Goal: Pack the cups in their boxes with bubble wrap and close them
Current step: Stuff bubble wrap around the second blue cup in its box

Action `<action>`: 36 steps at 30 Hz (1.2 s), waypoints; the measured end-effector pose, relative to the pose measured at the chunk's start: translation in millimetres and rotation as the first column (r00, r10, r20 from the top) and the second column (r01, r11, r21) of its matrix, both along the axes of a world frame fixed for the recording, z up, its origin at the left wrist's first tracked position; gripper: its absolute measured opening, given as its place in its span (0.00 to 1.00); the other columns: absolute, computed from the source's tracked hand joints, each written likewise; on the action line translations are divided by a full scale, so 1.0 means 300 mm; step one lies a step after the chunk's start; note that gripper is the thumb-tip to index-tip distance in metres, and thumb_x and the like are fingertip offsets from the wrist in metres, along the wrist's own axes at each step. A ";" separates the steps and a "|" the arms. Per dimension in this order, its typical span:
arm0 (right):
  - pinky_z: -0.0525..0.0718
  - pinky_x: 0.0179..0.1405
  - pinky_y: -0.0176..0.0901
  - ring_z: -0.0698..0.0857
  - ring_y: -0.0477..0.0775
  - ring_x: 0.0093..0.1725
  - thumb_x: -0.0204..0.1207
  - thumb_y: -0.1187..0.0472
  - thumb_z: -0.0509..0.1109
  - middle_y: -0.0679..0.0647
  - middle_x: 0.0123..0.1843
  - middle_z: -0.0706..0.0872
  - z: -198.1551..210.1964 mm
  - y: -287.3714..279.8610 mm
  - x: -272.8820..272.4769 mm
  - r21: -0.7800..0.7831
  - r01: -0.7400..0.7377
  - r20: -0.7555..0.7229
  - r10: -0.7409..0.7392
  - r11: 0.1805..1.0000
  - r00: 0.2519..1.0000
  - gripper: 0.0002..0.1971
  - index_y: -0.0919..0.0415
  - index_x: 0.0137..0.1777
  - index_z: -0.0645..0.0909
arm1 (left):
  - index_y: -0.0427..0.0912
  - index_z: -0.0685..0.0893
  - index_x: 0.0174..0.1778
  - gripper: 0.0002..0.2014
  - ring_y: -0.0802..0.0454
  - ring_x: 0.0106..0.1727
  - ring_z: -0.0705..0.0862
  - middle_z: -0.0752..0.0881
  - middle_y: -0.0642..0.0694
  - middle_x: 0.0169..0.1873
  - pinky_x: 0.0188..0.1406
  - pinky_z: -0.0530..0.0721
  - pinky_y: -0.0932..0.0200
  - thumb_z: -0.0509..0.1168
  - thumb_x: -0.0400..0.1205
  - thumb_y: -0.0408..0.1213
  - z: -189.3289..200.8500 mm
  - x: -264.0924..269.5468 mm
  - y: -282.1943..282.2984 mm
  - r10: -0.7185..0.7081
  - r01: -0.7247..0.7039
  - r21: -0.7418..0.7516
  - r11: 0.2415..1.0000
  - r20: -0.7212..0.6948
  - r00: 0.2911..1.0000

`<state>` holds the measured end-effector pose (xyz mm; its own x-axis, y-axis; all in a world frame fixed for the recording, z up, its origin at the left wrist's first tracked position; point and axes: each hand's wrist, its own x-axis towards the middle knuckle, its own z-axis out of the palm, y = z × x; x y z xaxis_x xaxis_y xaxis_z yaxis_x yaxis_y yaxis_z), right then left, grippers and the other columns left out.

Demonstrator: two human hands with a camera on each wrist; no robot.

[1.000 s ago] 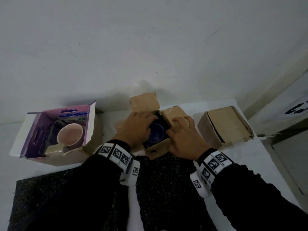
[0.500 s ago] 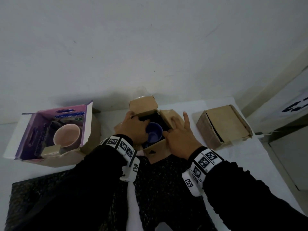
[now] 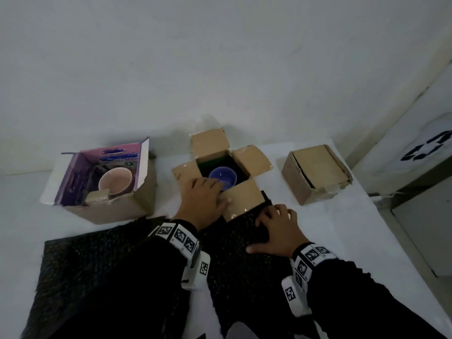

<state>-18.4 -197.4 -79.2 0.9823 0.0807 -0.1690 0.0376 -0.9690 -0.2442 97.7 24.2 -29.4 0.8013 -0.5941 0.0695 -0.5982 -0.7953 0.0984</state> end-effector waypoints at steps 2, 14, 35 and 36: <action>0.61 0.65 0.60 0.69 0.59 0.68 0.54 0.21 0.67 0.48 0.65 0.76 -0.022 0.019 -0.046 -0.059 -0.029 -0.054 0.026 0.998 0.998 0.35 0.43 0.55 0.80 | 0.48 0.75 0.74 0.32 0.46 0.74 0.73 0.76 0.47 0.74 0.72 0.66 0.45 0.50 0.78 0.61 -0.011 -0.065 0.028 -0.029 0.029 -0.044 0.999 0.014 0.999; 0.76 0.53 0.32 0.83 0.47 0.53 0.79 0.64 0.69 0.51 0.54 0.87 0.186 0.071 -0.059 0.463 -0.191 0.204 0.106 0.865 0.973 0.10 0.57 0.57 0.85 | 0.51 0.57 0.84 0.45 0.42 0.86 0.45 0.53 0.44 0.85 0.82 0.43 0.40 0.55 0.76 0.74 0.031 -0.251 0.060 -0.297 0.299 -0.050 0.953 0.028 0.954; 0.76 0.68 0.46 0.81 0.52 0.66 0.82 0.65 0.64 0.51 0.65 0.84 0.394 0.082 -0.022 0.645 0.177 -0.257 -0.007 0.744 0.966 0.17 0.54 0.69 0.79 | 0.58 0.68 0.76 0.25 0.51 0.59 0.81 0.79 0.53 0.64 0.50 0.81 0.55 0.57 0.83 0.60 0.206 -0.240 0.118 -0.280 0.268 -0.181 0.946 -0.047 0.959; 0.78 0.66 0.43 0.83 0.49 0.64 0.81 0.60 0.68 0.49 0.64 0.86 0.403 0.078 -0.021 0.677 0.180 -0.235 -0.022 0.713 0.972 0.16 0.52 0.68 0.81 | 0.57 0.66 0.77 0.32 0.52 0.61 0.80 0.79 0.53 0.65 0.52 0.81 0.55 0.60 0.79 0.66 0.215 -0.232 0.131 -0.288 0.276 -0.166 0.947 -0.055 0.956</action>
<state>-24.7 -174.0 41.7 0.9432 0.1548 -0.2940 -0.1749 -0.5210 -0.8354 28.0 63.5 35.1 0.6092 -0.7834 0.1231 -0.7814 -0.5667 0.2612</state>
